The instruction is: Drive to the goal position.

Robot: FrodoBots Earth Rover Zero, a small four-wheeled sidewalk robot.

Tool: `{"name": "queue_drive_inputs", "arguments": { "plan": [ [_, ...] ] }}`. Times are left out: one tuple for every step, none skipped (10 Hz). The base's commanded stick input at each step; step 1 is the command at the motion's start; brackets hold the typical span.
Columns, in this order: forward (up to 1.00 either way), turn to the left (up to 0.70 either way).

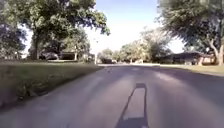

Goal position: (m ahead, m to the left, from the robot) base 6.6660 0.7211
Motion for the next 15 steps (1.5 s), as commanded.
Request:
{"name": "queue_drive_inputs", "arguments": {
  "plan": [
    [1.00,0.00],
    [1.00,0.00],
    [1.00,0.00],
    [1.00,0.00],
    [1.00,0.00],
    [1.00,0.00],
    [1.00,0.00],
    [1.00,0.00],
    [1.00,0.00],
    [1.00,0.00],
    [1.00,0.00],
    [1.00,0.00],
    [1.00,0.00],
    [1.00,0.00],
    [1.00,0.00]
  ]
}}
